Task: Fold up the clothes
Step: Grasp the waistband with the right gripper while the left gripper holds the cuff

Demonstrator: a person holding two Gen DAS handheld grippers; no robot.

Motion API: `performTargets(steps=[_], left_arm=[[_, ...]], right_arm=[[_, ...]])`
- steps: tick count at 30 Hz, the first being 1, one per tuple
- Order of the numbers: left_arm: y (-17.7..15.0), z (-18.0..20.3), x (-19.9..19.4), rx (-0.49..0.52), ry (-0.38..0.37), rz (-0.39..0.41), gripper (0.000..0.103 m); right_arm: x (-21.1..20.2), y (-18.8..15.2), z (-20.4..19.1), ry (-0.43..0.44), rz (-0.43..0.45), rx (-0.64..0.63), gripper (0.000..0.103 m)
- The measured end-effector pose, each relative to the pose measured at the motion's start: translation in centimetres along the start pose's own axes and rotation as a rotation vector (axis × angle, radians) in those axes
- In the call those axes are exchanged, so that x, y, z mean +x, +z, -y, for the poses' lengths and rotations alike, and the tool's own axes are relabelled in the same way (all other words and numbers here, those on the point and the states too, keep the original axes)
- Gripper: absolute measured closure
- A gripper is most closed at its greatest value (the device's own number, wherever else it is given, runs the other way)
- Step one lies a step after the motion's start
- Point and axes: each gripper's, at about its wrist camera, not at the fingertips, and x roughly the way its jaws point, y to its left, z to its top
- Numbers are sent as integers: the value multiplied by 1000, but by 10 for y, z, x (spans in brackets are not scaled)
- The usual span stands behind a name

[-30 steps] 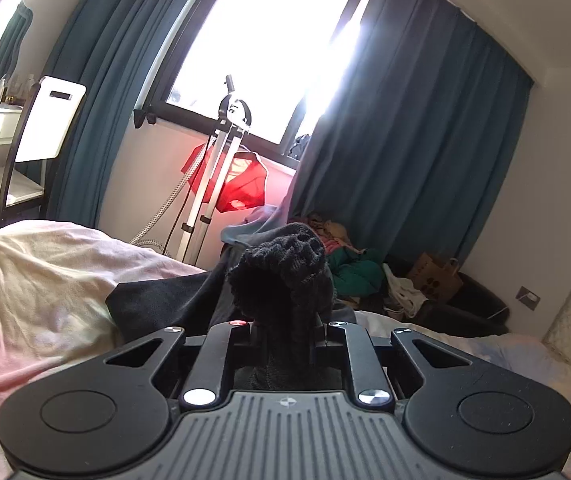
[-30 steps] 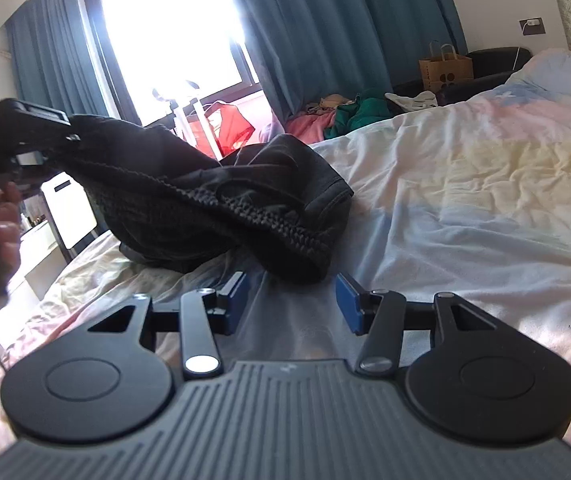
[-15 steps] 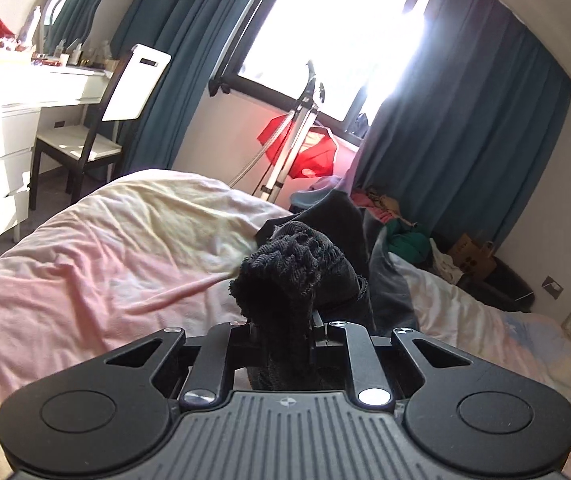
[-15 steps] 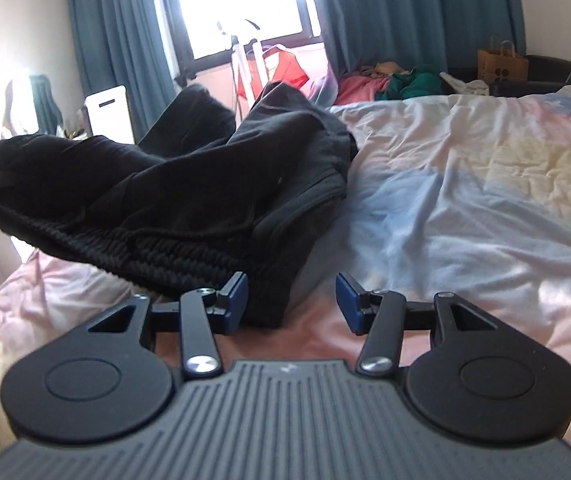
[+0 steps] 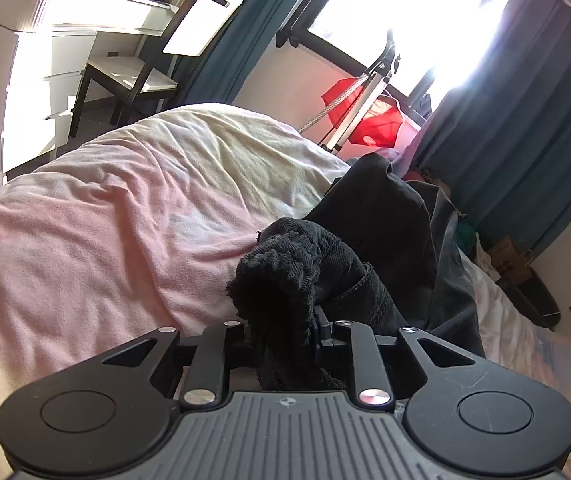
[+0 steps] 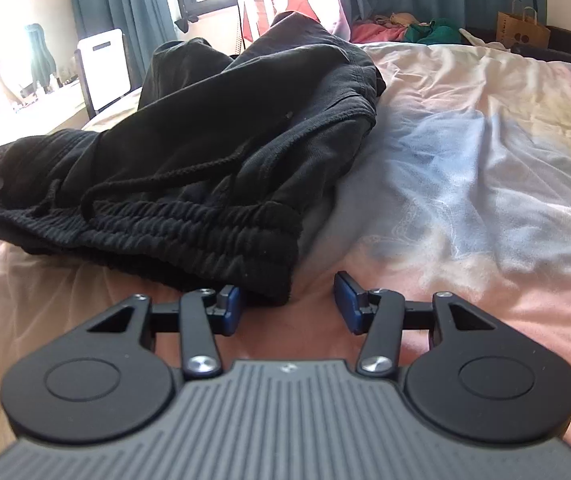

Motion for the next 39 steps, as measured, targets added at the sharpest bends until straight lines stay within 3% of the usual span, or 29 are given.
performTargets(steps=[1, 2, 3, 6, 9, 12, 16, 20, 24, 28, 33, 35, 37, 39], left_arm=[[-1, 0, 2, -2, 4, -5, 79], [-1, 0, 4, -2, 4, -10, 79], [-2, 0, 6, -2, 3, -16, 78], [-3, 1, 6, 3, 3, -6, 77], [-4, 0, 5, 0, 1, -20, 74], [-6, 1, 7, 12, -6, -69, 65], [-12, 4, 15, 115, -31, -240, 53], [-20, 1, 7, 195, -2, -294, 44], [-15, -8, -10, 162, 1, -264, 39], [-8, -16, -20, 92, -24, -218, 32], [2, -19, -26, 15, -41, -136, 30], [2, -15, -23, 35, -48, -139, 30], [-2, -8, -19, 81, -39, -153, 30], [-7, -2, -11, 125, -31, -161, 30]], right_arm=[[0, 1, 0, 9, 7, 1, 52], [0, 2, 0, 18, 13, 3, 60], [0, 3, 0, 28, 20, 4, 74], [-14, 9, -3, 37, 64, -10, 89], [-33, 16, -5, 40, 116, -31, 91], [-52, 23, -8, 43, 168, -52, 93], [-79, 29, -13, 40, 215, -100, 93], [-79, 19, -16, 31, 104, -156, 93], [-66, 7, -8, -6, -17, -117, 92], [-79, 5, 8, 73, -19, 54, 91], [-100, 15, 41, 324, 44, 328, 90], [-102, 20, 50, 351, 81, 388, 90], [-95, 20, 52, 311, 73, 398, 83], [-86, 20, 54, 273, 62, 408, 63]])
